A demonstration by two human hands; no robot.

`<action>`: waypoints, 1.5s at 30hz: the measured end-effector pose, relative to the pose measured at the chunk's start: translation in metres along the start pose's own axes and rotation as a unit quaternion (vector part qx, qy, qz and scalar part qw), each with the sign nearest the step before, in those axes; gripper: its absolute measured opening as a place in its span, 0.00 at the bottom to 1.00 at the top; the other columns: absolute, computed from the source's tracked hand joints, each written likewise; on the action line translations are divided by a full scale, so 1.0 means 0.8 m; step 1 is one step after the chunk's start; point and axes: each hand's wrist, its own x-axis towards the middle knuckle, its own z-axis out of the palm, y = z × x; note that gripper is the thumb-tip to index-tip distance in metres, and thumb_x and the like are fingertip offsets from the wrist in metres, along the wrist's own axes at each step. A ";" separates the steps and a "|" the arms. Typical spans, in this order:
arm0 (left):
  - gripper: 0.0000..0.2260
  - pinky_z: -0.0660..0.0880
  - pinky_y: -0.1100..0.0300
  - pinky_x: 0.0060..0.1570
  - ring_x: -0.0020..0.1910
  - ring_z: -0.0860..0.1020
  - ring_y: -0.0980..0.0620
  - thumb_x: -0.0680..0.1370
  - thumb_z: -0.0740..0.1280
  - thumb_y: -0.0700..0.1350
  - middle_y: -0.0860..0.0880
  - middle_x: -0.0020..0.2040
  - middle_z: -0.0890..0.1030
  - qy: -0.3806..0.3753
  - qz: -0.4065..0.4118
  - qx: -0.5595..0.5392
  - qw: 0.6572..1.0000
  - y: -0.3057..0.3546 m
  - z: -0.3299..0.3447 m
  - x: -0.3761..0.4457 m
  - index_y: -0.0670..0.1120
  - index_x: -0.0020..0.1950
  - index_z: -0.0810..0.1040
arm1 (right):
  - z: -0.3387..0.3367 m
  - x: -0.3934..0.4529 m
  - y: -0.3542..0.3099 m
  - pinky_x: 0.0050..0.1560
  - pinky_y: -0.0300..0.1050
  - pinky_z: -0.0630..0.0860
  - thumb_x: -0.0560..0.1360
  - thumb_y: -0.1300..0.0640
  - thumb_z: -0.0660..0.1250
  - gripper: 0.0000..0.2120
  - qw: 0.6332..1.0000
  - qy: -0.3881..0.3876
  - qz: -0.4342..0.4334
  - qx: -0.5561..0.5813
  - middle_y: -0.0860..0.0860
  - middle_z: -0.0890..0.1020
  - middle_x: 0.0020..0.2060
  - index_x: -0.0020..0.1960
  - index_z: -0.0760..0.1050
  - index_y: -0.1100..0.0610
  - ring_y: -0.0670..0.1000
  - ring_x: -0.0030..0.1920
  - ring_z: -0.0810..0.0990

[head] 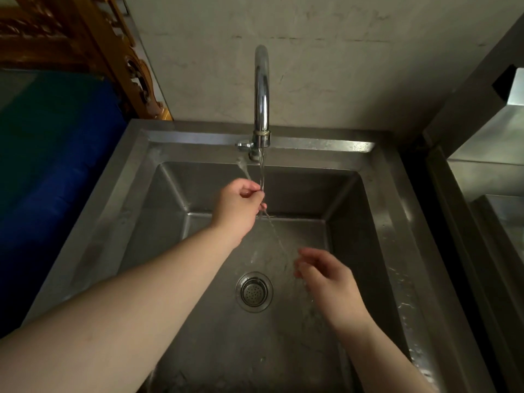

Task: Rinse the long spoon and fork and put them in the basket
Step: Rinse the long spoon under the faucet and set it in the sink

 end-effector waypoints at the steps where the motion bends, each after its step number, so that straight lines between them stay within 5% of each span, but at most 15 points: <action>1: 0.10 0.77 0.59 0.33 0.31 0.82 0.54 0.75 0.69 0.35 0.52 0.35 0.81 -0.012 0.029 0.040 0.999 -0.001 -0.002 -0.001 0.50 0.40 0.77 | 0.004 0.001 -0.001 0.48 0.36 0.77 0.77 0.58 0.68 0.09 1.000 -0.009 -0.007 -0.025 0.46 0.86 0.43 0.55 0.80 0.48 0.40 0.44 0.83; 7: 0.08 0.81 0.44 0.44 0.34 0.84 0.50 0.72 0.71 0.38 0.58 0.30 0.80 -0.080 0.063 0.116 0.988 -0.007 -0.001 -0.021 0.51 0.40 0.77 | 0.047 0.031 -0.029 0.52 0.43 0.78 0.76 0.50 0.69 0.14 0.982 0.017 -0.091 -0.164 0.43 0.84 0.44 0.61 0.80 0.50 0.44 0.47 0.81; 12: 0.08 0.80 0.51 0.41 0.33 0.81 0.53 0.69 0.73 0.43 0.53 0.32 0.79 -0.069 0.079 0.151 0.983 -0.006 -0.012 -0.034 0.53 0.39 0.75 | 0.069 0.043 -0.029 0.38 0.37 0.72 0.75 0.50 0.69 0.05 0.984 0.029 -0.070 -0.159 0.43 0.84 0.37 0.50 0.81 0.46 0.44 0.40 0.81; 17: 0.08 0.78 0.56 0.39 0.35 0.81 0.55 0.71 0.73 0.45 0.52 0.38 0.82 -0.095 0.072 0.161 0.980 -0.017 -0.031 -0.050 0.53 0.40 0.74 | 0.078 0.029 -0.013 0.42 0.44 0.77 0.75 0.53 0.69 0.02 0.982 0.029 -0.063 -0.174 0.44 0.83 0.36 0.46 0.78 0.46 0.47 0.42 0.82; 24: 0.04 0.74 0.65 0.44 0.43 0.80 0.61 0.74 0.69 0.48 0.57 0.43 0.82 -0.072 0.102 0.236 0.964 -0.039 -0.079 -0.057 0.56 0.45 0.75 | 0.089 0.016 0.007 0.35 0.29 0.68 0.74 0.54 0.71 0.08 0.978 0.047 -0.075 -0.187 0.40 0.80 0.31 0.39 0.75 0.44 0.40 0.36 0.79; 26: 0.05 0.74 0.57 0.49 0.48 0.79 0.49 0.73 0.70 0.44 0.51 0.46 0.82 -0.024 0.177 0.319 0.931 -0.048 -0.111 -0.050 0.50 0.48 0.78 | 0.090 0.016 0.014 0.35 0.32 0.70 0.73 0.53 0.70 0.08 0.981 0.046 -0.063 -0.179 0.42 0.81 0.32 0.39 0.75 0.44 0.40 0.36 0.79; 28: 0.09 0.73 0.49 0.52 0.51 0.76 0.40 0.72 0.70 0.45 0.44 0.51 0.80 0.022 0.233 0.456 0.858 -0.058 -0.151 -0.040 0.45 0.51 0.79 | 0.089 0.017 0.023 0.34 0.31 0.70 0.74 0.53 0.70 0.07 0.981 0.048 -0.051 -0.178 0.42 0.82 0.33 0.39 0.75 0.44 0.40 0.36 0.80; 33: 0.23 0.57 0.39 0.69 0.74 0.55 0.38 0.75 0.64 0.55 0.43 0.75 0.63 -0.003 0.124 0.668 0.734 -0.094 -0.244 -0.024 0.49 0.69 0.71 | 0.088 0.028 0.061 0.37 0.41 0.78 0.76 0.55 0.67 0.02 0.977 0.049 -0.004 -0.209 0.44 0.82 0.36 0.45 0.78 0.51 0.47 0.38 0.80; 37: 0.26 0.51 0.42 0.74 0.77 0.49 0.40 0.78 0.58 0.58 0.44 0.80 0.51 -0.035 0.121 0.683 0.720 -0.117 -0.272 -0.030 0.49 0.73 0.65 | 0.094 0.045 0.108 0.44 0.52 0.81 0.76 0.58 0.64 0.05 0.968 0.047 0.051 -0.240 0.52 0.83 0.41 0.48 0.78 0.56 0.55 0.42 0.82; 45: 0.23 0.53 0.42 0.73 0.77 0.51 0.43 0.79 0.58 0.56 0.42 0.79 0.55 -0.020 0.159 0.655 0.739 -0.127 -0.276 -0.029 0.48 0.71 0.67 | 0.111 0.092 0.206 0.41 0.43 0.71 0.75 0.62 0.62 0.09 0.948 0.057 0.151 -0.276 0.60 0.83 0.47 0.50 0.79 0.62 0.59 0.45 0.79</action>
